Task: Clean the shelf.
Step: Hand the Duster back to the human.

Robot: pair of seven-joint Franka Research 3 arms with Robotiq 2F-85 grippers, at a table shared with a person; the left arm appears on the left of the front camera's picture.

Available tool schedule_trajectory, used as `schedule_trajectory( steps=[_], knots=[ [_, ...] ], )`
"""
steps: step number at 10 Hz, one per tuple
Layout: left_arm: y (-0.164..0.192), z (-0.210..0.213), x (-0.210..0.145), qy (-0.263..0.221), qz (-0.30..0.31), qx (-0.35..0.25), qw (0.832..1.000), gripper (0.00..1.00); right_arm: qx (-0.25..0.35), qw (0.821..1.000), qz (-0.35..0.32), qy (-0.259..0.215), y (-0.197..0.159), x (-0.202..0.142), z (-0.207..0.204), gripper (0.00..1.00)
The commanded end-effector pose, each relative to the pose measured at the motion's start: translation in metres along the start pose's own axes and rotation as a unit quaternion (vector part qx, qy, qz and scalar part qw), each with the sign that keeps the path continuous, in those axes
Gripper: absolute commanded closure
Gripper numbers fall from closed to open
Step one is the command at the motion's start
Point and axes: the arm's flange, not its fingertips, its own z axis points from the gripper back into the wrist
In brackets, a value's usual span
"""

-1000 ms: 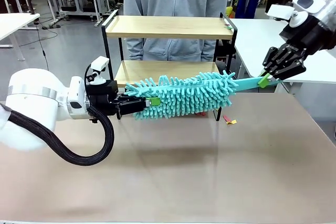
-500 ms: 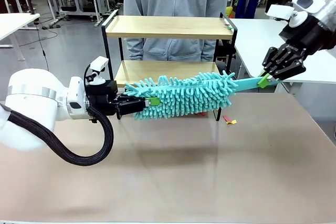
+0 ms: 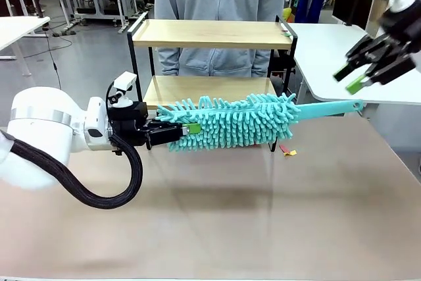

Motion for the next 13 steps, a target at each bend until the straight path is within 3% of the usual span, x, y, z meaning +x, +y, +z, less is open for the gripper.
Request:
schedule_trajectory(
  steps=[1, 3, 6, 8, 9, 10, 13],
  knots=[
    [-0.001, -0.001, 0.003, -0.002, 0.000, -0.002, 1.000, 1.00, -0.049, 0.995, -0.045, -0.072, 0.018, -0.003, 0.035, 0.00],
    [-0.001, -0.001, 0.003, -0.002, 0.000, -0.002, 1.000, 1.00, -0.111, 0.981, -0.085, -0.134, 0.041, -0.020, 0.074, 0.00],
    [-0.001, -0.001, 0.003, -0.002, 0.000, -0.002, 1.000, 1.00, -0.165, 0.963, -0.114, -0.182, 0.066, -0.045, 0.106, 0.00],
    [-0.001, -0.001, 0.003, -0.002, 0.000, -0.002, 1.000, 1.00, -0.174, 0.957, -0.127, -0.193, 0.061, -0.054, 0.107, 0.00],
    [-0.001, -0.001, 0.003, -0.002, 0.000, -0.002, 1.000, 1.00, -0.158, 0.966, -0.116, -0.171, 0.068, -0.051, 0.120, 0.00],
    [0.000, -0.001, -0.001, 0.000, 0.001, -0.001, 1.000, 0.83, -0.158, 0.966, -0.116, -0.171, 0.068, -0.051, 0.120, 0.00],
    [-0.027, 0.023, 0.078, -0.034, -0.035, 0.020, 0.999, 0.83, -0.158, 0.966, -0.116, -0.171, 0.068, -0.051, 0.120, 0.00]
  ],
)
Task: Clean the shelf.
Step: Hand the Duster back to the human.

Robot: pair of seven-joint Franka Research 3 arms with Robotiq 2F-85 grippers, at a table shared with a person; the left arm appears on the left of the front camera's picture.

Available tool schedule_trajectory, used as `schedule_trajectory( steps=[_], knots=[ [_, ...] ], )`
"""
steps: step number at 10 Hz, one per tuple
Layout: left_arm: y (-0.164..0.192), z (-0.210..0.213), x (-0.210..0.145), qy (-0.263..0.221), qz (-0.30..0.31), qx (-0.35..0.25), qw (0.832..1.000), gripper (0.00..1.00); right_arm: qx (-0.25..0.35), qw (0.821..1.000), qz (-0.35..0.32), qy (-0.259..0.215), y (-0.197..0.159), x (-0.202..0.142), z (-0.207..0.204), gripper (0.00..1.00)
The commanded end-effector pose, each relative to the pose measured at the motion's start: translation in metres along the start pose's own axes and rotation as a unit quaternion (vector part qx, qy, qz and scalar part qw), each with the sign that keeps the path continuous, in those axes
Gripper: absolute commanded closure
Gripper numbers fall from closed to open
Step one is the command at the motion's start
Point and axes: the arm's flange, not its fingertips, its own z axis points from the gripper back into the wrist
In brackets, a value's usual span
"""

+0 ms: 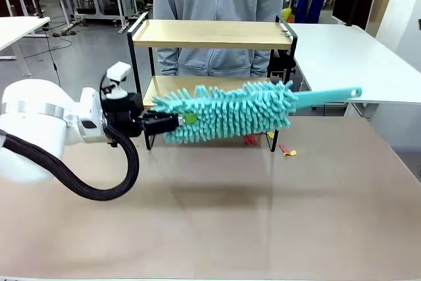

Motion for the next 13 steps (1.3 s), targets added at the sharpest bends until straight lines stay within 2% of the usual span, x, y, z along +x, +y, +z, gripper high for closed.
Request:
schedule_trajectory(
  steps=[1, 4, 6, 7, 8, 10, 11, 13],
  knots=[
    [-0.033, 0.022, 0.072, -0.025, -0.040, 0.034, 0.998, 0.83, 0.002, 1.000, 0.003, 0.004, 0.000, 0.002, 0.002, 0.00],
    [-0.064, 0.077, 0.160, -0.035, -0.086, 0.125, 0.988, 0.83, 0.002, 1.000, 0.003, 0.004, 0.000, 0.002, 0.002, 0.00],
    [-0.072, 0.129, 0.192, -0.048, -0.096, 0.234, 0.966, 0.83, 0.002, 1.000, 0.003, 0.004, 0.000, 0.002, 0.002, 0.00],
    [-0.071, 0.156, 0.198, -0.072, -0.080, 0.289, 0.951, 0.83, 0.002, 1.000, 0.003, 0.004, 0.000, 0.002, 0.002, 0.00],
    [-0.072, 0.183, 0.200, -0.087, -0.081, 0.350, 0.929, 0.83, 0.002, 1.000, 0.003, 0.004, 0.000, 0.002, 0.002, 0.00],
    [-0.075, 0.231, 0.195, -0.110, -0.096, 0.487, 0.861, 0.83, 0.002, 1.000, 0.003, 0.004, 0.000, 0.002, 0.002, 0.00],
    [-0.073, 0.245, 0.190, -0.108, -0.097, 0.529, 0.836, 0.83, 0.002, 1.000, 0.003, 0.004, 0.000, 0.002, 0.002, 0.00],
    [-0.069, 0.263, 0.179, -0.103, -0.092, 0.579, 0.803, 0.83, 0.002, 1.000, 0.003, 0.004, 0.000, 0.002, 0.002, 0.00]
  ],
)
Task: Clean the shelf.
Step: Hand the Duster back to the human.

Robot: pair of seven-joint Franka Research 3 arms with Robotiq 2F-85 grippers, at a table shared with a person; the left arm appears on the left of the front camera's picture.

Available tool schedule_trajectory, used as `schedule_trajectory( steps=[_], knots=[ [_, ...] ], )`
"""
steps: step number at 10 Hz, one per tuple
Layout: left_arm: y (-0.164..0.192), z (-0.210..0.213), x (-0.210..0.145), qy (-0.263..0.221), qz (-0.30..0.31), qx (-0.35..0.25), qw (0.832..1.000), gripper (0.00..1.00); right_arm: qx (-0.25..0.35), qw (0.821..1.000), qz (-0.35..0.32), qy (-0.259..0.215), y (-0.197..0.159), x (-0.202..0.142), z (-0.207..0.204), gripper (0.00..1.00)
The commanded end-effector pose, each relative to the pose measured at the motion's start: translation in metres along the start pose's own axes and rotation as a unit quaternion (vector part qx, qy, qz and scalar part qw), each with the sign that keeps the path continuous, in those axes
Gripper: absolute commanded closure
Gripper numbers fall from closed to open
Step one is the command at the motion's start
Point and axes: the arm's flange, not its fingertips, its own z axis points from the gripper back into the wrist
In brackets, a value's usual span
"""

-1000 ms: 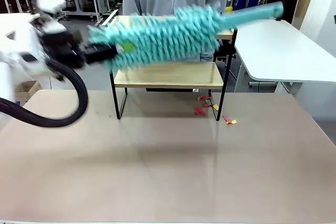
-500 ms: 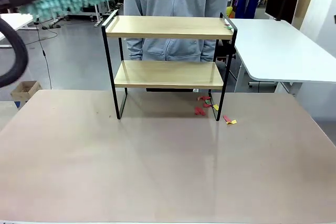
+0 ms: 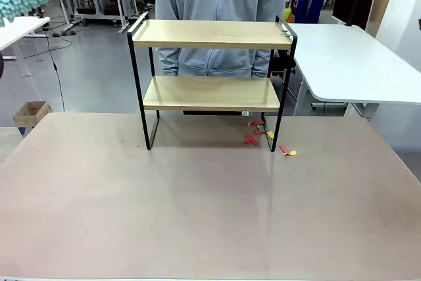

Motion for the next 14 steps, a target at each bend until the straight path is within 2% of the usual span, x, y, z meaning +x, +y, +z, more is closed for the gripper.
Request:
schedule_trajectory(
  steps=[1, 4, 7, 10, 12, 13, 14],
  knots=[
    [-0.008, -0.011, -0.020, 0.001, -0.031, 0.050, 0.998, 0.83, 0.001, 1.000, 0.003, 0.004, 0.000, 0.002, 0.002, 0.00],
    [0.002, -0.009, -0.053, 0.037, -0.044, 0.098, 0.993, 0.83, 0.001, 1.000, 0.003, 0.004, 0.000, 0.002, 0.002, 0.00],
    [0.003, -0.011, -0.111, 0.102, -0.044, 0.114, 0.987, 0.83, 0.001, 1.000, 0.003, 0.004, 0.000, 0.002, 0.002, 0.00],
    [-0.009, -0.010, -0.153, 0.139, -0.044, 0.110, 0.983, 0.83, 0.001, 1.000, 0.003, 0.004, 0.000, 0.002, 0.002, 0.00],
    [-0.023, -0.010, -0.156, 0.111, -0.032, 0.090, 0.989, 0.83, 0.001, 1.000, 0.003, 0.004, 0.000, 0.002, 0.002, 0.00],
    [0.003, -0.035, -0.142, 0.150, -0.032, 0.104, 0.983, 0.83, 0.001, 1.000, 0.003, 0.004, 0.000, 0.002, 0.002, 0.00],
    [0.003, -0.035, -0.142, 0.150, -0.032, 0.104, 0.983, 0.83, 0.001, 1.000, 0.003, 0.004, 0.000, 0.002, 0.002, 0.00]
  ],
)
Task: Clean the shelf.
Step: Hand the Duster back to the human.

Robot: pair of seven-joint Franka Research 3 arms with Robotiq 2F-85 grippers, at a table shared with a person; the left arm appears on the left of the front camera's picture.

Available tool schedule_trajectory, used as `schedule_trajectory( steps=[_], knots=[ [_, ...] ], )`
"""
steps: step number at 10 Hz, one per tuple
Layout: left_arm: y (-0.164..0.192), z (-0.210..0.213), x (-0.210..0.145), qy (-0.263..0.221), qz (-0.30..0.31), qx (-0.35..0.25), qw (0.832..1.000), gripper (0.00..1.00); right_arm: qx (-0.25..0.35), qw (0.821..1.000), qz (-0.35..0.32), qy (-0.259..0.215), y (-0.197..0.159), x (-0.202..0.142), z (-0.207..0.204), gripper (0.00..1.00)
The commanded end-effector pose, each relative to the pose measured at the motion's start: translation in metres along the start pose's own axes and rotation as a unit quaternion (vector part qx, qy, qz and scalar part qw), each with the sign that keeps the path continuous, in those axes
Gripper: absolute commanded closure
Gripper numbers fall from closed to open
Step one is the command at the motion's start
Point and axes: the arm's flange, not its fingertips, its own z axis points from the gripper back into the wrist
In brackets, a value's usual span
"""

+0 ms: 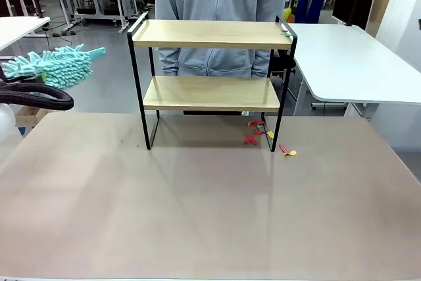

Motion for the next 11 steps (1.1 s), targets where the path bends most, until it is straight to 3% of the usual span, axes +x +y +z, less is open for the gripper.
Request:
schedule_trajectory(
  steps=[1, 11],
  knots=[
    [0.0067, 0.0023, 0.0015, 0.002, -0.005, 0.005, 1.000, 0.83, 0.001, 1.000, 0.003, 0.004, 0.0000, 0.0014, 0.0020, 0.00],
    [0.0067, 0.0023, 0.0015, 0.002, -0.005, 0.005, 1.000, 0.83, 0.001, 1.000, 0.003, 0.004, 0.0000, 0.0014, 0.0020, 0.00]
  ],
)
